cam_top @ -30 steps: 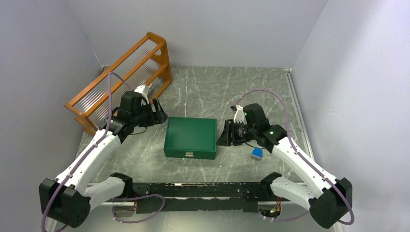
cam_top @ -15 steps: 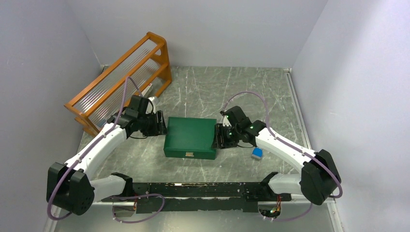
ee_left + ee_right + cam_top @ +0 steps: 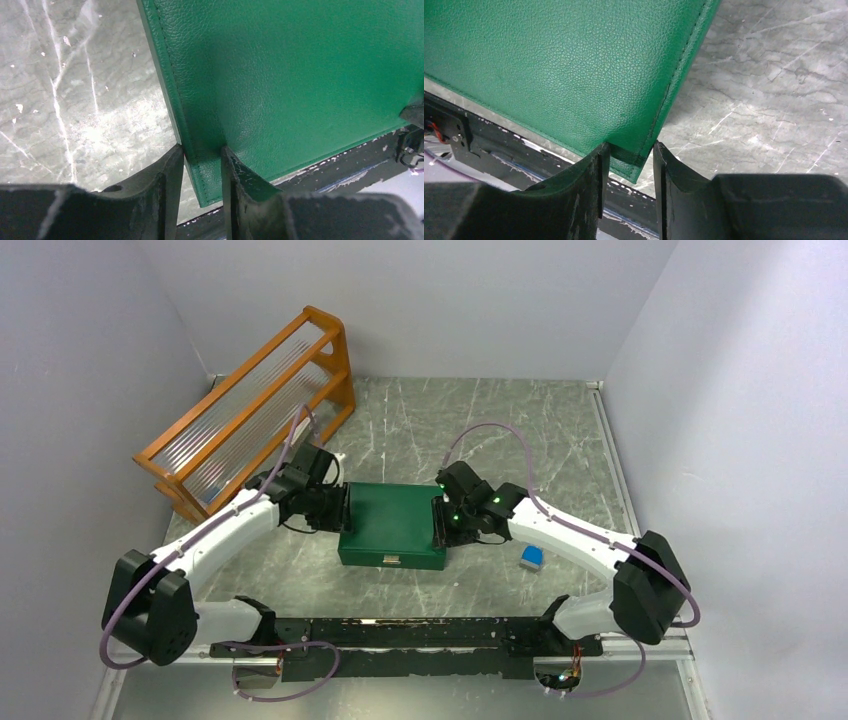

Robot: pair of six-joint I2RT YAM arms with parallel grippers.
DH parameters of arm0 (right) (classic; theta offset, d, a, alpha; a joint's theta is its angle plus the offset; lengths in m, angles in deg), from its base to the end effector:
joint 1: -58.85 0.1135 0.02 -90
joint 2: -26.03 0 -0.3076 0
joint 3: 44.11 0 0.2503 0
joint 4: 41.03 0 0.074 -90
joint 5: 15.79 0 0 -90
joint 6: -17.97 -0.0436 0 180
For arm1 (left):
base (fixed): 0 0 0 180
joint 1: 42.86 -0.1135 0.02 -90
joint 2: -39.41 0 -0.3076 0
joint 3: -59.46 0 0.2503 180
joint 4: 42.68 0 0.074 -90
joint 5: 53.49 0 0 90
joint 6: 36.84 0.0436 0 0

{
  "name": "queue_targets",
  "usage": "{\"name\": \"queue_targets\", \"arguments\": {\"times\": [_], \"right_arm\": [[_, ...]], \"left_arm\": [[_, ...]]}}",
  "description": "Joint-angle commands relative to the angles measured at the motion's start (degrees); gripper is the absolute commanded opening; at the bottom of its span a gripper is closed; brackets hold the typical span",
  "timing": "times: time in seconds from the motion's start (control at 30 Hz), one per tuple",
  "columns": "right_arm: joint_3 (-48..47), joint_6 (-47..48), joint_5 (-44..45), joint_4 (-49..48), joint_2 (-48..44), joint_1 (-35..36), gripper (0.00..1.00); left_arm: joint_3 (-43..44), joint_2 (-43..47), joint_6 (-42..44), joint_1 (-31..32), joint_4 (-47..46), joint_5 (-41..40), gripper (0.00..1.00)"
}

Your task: Organize the mixed jewelry

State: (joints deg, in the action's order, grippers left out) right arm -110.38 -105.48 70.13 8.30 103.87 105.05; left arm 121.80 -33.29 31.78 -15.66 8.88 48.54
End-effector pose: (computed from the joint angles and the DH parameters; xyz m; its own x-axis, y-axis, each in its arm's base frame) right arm 0.1760 0.1880 0.2613 -0.9146 -0.1594 -0.3715 -0.2873 0.9028 0.3199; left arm 0.2001 -0.1131 0.2593 -0.9255 0.0748 -0.3713 0.2115 0.9153 -0.3428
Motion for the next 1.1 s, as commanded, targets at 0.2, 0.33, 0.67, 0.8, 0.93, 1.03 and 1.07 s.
{"name": "queue_targets", "arguments": {"times": [0.2,0.33,0.67,0.8,0.93,1.03,1.07], "right_arm": [[2.6,-3.3,8.8,-4.0,7.1,3.1,0.32],[2.1,-3.3,11.5,-7.0,7.0,-0.1,0.27],[-1.8,2.6,12.2,-14.2,7.9,-6.1,0.24],[-1.8,2.9,12.3,-12.0,1.8,-6.1,0.30],[-0.9,3.5,14.5,-8.6,-8.0,-6.1,0.45],[-1.1,4.2,17.8,-5.9,-14.9,-6.1,0.61],[-1.6,4.5,19.0,-4.7,-16.7,-6.1,0.64]], "left_arm": [[-3.6,-9.3,-2.8,5.0,-4.0,-5.5,0.33],[-5.0,-9.5,-5.8,4.9,-12.6,-1.3,0.32],[0.0,-10.9,-10.3,4.9,-24.1,-4.5,0.31],[1.0,-5.6,-9.8,5.0,-21.6,-8.8,0.34],[0.4,3.1,-8.9,4.9,-16.9,-14.7,0.44],[0.4,9.5,-7.8,4.9,-13.9,-18.7,0.57],[0.7,11.4,-7.5,4.9,-12.9,-19.6,0.62]]}}
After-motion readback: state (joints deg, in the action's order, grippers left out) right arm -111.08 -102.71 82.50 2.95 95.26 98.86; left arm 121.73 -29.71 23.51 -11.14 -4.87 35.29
